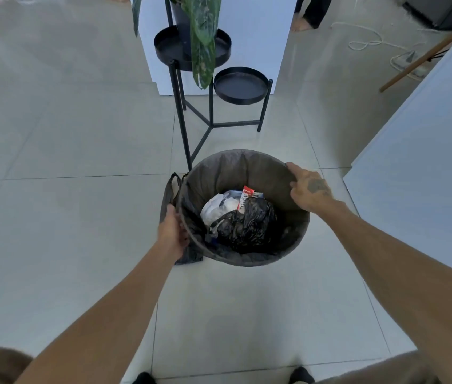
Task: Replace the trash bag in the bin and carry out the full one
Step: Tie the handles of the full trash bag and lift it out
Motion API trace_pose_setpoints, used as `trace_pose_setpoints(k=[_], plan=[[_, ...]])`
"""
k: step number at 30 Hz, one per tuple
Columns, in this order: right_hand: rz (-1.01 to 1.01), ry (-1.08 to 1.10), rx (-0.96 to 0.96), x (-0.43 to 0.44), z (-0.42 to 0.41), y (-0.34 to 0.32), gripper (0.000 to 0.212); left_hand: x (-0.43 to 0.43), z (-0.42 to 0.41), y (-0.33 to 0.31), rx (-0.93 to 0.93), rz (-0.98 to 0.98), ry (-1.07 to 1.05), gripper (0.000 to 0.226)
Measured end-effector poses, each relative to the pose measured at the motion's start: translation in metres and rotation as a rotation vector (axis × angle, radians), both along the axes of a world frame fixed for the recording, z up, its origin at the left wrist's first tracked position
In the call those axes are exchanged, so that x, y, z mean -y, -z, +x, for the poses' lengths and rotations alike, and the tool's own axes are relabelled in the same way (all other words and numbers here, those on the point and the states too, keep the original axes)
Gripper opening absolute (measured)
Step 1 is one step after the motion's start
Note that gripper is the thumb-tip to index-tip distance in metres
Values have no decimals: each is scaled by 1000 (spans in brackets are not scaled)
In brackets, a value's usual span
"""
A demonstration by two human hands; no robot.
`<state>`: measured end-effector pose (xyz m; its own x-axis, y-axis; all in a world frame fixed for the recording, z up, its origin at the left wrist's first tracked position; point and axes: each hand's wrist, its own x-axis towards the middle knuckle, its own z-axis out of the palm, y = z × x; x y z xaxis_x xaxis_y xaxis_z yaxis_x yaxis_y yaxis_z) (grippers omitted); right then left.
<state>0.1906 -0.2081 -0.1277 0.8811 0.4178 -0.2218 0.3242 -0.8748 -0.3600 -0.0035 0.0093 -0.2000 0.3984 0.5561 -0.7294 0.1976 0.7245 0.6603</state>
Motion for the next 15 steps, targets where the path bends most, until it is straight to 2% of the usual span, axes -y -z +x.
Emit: trace_pose_setpoints(k=[2, 5, 7, 9, 12, 15], plan=[[259, 131, -151, 7, -2, 0, 45, 7, -5, 13, -21, -45, 58, 27], [619, 550, -426, 19, -13, 16, 63, 16, -5, 17, -110, 6, 54, 23], [641, 678, -585, 31, -26, 34, 63, 20, -5, 12, -151, 44, 72, 31], [619, 720, -734, 41, -42, 52, 50, 18, -6, 8, -201, 68, 116, 38], [620, 754, -895, 45, -60, 68, 30, 10, -12, 3, -211, 18, 250, 28], [650, 778, -939, 41, -70, 70, 25, 3, -20, 3, -225, 3, 322, 20]])
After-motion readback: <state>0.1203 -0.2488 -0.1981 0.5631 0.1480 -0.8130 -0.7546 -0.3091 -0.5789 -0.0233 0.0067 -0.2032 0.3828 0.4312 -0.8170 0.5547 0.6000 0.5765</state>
